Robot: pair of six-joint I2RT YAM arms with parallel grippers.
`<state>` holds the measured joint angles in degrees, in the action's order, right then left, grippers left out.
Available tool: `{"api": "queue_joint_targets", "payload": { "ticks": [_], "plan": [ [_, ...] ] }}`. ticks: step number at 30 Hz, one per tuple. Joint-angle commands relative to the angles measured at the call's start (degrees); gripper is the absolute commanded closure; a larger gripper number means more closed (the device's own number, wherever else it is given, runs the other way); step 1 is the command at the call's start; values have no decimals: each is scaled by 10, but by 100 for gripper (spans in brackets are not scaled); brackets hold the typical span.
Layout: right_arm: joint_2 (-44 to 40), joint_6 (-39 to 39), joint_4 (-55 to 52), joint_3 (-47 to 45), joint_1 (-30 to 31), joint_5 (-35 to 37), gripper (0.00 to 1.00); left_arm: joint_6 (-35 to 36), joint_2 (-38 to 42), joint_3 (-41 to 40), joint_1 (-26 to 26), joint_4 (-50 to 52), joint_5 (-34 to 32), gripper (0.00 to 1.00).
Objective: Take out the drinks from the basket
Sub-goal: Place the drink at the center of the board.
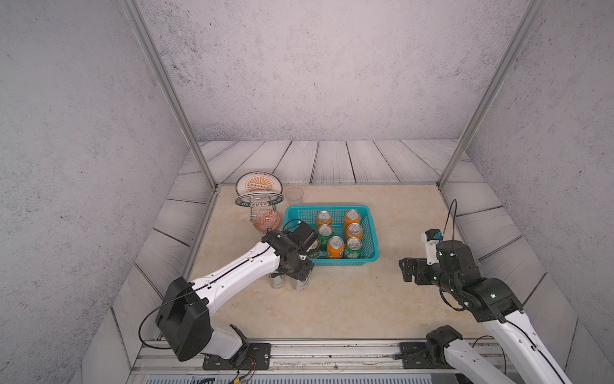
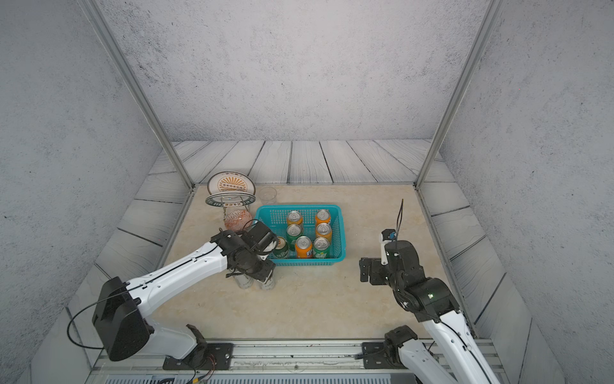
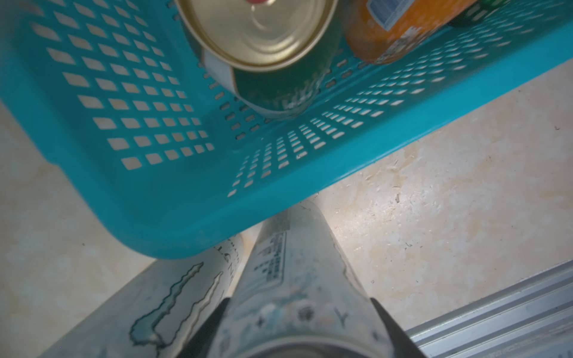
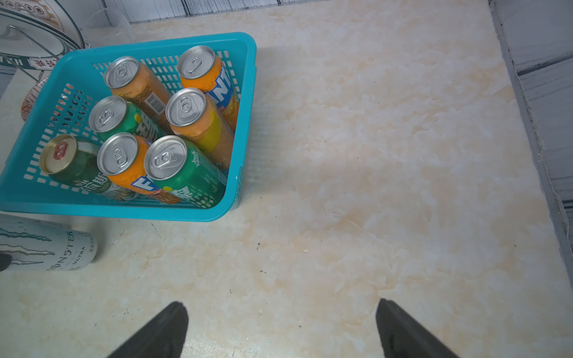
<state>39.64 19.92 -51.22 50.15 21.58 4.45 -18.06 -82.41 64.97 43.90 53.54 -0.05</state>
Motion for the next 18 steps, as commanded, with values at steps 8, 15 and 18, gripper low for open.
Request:
{"api": "queue_joint_targets", "payload": {
  "ticks": [8, 15, 18],
  "plan": [
    [-4, 7, -2, -9, 2, -6, 1, -16, 6, -25, 3, -50, 6, 45],
    [-5, 8, -2, -10, 2, -7, 1, -18, 19, -28, 3, -48, 5, 36],
    [-6, 8, -3, -10, 2, -7, 1, -18, 28, -24, 3, -43, 3, 31]
  ]
}}
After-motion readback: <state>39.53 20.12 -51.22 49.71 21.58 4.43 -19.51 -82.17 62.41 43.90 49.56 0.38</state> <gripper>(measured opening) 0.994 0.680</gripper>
